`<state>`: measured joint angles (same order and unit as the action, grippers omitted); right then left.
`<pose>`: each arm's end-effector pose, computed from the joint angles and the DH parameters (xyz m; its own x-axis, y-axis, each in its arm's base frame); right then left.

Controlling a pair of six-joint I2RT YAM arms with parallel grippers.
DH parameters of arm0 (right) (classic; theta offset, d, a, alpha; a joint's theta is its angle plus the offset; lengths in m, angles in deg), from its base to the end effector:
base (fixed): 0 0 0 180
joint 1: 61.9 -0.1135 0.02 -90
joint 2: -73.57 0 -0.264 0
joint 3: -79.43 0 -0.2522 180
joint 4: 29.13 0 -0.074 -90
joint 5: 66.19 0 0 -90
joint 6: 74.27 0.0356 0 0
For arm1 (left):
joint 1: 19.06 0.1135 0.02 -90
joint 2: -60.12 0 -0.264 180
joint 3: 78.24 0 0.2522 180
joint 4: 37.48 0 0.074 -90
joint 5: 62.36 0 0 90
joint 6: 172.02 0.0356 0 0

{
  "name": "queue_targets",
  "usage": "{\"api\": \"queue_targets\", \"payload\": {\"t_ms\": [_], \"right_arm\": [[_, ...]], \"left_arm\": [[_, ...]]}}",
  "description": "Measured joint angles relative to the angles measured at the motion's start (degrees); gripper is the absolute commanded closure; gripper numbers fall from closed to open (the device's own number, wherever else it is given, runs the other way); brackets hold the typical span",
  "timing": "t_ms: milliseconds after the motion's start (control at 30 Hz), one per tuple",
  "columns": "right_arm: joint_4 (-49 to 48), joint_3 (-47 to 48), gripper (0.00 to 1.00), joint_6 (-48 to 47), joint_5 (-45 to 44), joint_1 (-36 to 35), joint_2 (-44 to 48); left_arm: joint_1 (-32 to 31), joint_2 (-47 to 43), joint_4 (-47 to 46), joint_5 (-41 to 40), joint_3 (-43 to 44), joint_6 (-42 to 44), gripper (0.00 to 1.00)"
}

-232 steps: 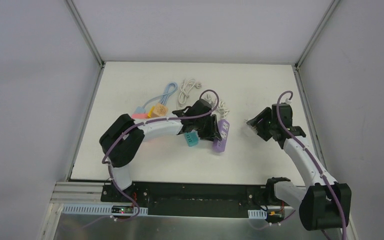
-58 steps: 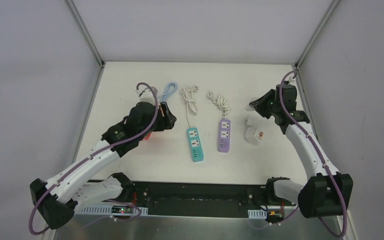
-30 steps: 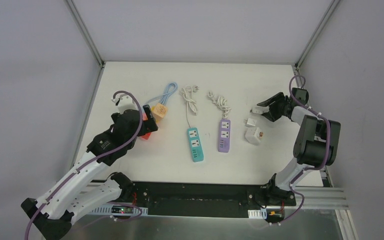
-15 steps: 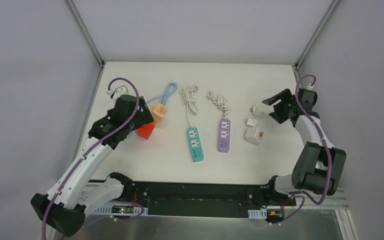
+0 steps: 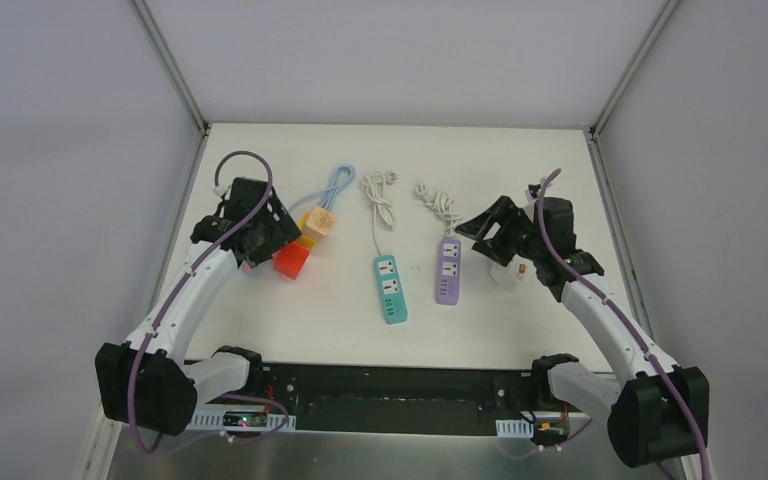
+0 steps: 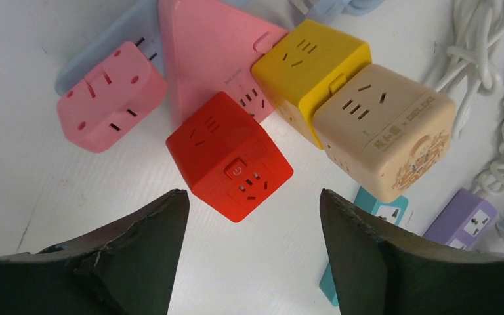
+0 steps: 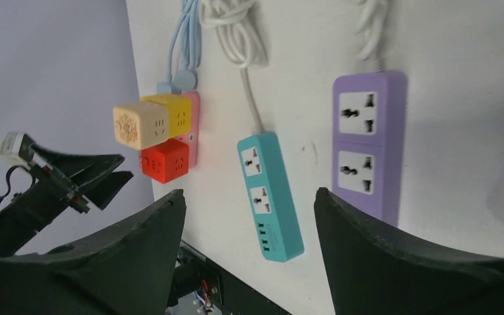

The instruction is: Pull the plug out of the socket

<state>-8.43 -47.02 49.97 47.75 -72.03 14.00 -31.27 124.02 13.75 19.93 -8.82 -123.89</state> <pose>0.2261 0.0551 0.2668 -0.6571 0.4050 -0.6358 -0.1788 0.7356 0.6534 0.2270 -0.0442 0.2966 -0.5998 -0.5469 -0.5841 -0.3791 0.8370 -0.3946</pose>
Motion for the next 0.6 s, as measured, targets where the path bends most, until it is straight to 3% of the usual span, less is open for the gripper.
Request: {"api": "queue_targets", "payload": {"t_ms": [333, 600], "right_arm": [[-3.63, 1.16, 0.26, 2.58, -4.83, -15.82, -5.42], [-5.2, 6.29, 0.27, 2.64, -9.07, -26.16, -13.03]], "left_arm": [[0.04, -1.22, -7.39, 1.05, -10.67, -0.52, 0.33], [0.07, -2.29, -10.91, 2.38, -12.46, 0.31, 0.44]]}}
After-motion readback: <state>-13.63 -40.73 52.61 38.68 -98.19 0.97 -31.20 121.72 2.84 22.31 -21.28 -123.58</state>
